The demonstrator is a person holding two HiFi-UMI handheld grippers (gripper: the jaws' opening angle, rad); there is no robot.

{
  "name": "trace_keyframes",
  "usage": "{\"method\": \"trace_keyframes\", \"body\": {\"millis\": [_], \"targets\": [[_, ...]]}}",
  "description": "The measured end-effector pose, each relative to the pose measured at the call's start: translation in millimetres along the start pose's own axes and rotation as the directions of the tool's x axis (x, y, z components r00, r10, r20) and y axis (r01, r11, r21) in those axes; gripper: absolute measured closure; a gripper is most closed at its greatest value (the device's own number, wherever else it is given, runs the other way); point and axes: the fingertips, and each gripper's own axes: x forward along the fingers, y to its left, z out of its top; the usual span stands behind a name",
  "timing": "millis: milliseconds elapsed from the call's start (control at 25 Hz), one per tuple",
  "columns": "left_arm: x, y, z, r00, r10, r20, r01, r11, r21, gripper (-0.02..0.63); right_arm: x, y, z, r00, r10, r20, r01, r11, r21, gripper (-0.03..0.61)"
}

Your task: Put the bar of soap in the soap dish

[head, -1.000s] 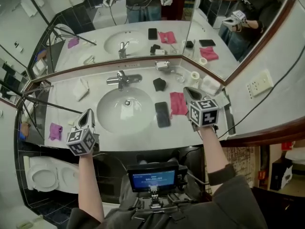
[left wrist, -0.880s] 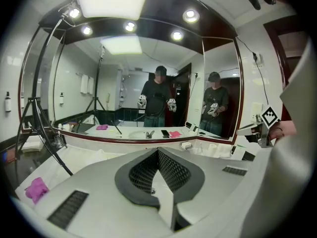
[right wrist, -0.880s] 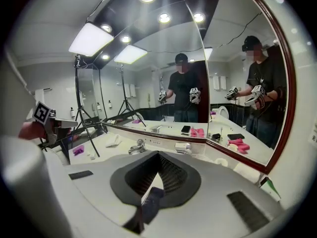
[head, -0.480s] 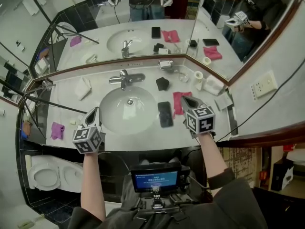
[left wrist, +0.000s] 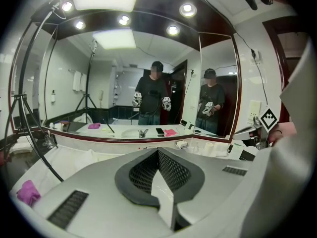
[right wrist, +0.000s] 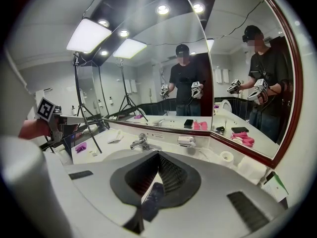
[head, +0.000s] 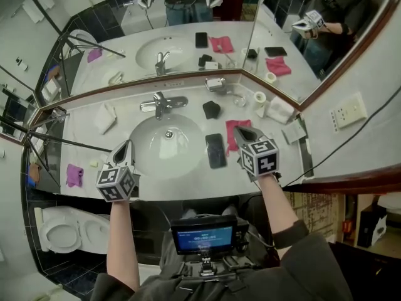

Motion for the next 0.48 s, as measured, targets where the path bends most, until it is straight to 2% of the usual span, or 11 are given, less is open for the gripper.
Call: {"method": "trace_keyframes", "body": {"millis": [280, 320, 400, 480], "targets": [[27, -16, 1, 0.999, -0.033, -0.019, 0.033, 0.999, 0.02, 0.612, 24, -11, -2, 0.999, -0.045, -0.027, 0.044, 0.999, -0.017, 0.561], [31, -20, 1, 0.999, -0.04, -0.025, 0.041, 0.999, 0.025, 0.612, 31, -13, 1, 0.998, -0.053, -0.032, 0.052, 0.998, -0.029, 0.546], [39, -29, 2, 0.998, -0.057, -0.04, 0.059, 0.997, 0.04, 0.612, 46, -16, 9, 0.997, -0.058, -0.04, 0.056, 0.997, -0.054, 0.451], [47, -38, 2, 0.995, -0.076, -0.058, 0.079, 0.995, 0.053, 0.612, 63, -23, 19, 0.996, -0.072, -0.046, 0.069, 0.994, -0.081, 0.386]]}}
